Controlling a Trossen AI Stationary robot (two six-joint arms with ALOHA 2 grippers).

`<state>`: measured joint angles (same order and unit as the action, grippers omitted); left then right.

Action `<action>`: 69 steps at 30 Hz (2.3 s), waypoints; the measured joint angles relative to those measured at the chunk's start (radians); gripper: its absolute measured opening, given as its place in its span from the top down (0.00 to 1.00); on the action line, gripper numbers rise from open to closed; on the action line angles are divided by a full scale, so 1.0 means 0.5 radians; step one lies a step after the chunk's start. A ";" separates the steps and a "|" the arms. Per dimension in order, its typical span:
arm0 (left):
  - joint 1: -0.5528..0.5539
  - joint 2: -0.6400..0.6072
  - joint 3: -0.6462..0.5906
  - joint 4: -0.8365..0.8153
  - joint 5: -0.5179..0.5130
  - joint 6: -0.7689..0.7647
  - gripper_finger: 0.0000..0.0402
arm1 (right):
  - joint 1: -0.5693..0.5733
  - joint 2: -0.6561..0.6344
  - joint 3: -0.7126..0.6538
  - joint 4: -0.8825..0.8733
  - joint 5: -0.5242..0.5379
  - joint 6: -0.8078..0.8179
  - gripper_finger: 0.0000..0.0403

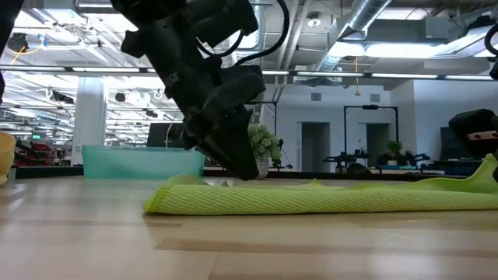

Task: Fold microfiber towels
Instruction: Fold the light green microfiber cloth

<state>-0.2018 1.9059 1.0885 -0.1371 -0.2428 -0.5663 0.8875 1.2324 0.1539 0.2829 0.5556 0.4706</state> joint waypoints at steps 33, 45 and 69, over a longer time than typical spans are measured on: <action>0.109 0.121 0.064 -0.340 -0.595 0.203 0.97 | 0.001 -0.001 0.004 0.162 -0.033 -0.015 0.97; 0.115 0.103 0.501 -0.802 -0.793 0.462 0.84 | -0.014 -0.001 0.138 0.243 -0.076 -0.164 0.97; 0.176 0.418 0.498 -0.238 -0.457 0.721 0.82 | 0.053 -0.001 0.138 0.176 -0.063 -0.105 0.97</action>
<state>-0.1137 2.1147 1.3376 -0.2563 -0.4713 -0.2060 0.9142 1.2320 0.2230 0.3710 0.5243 0.4179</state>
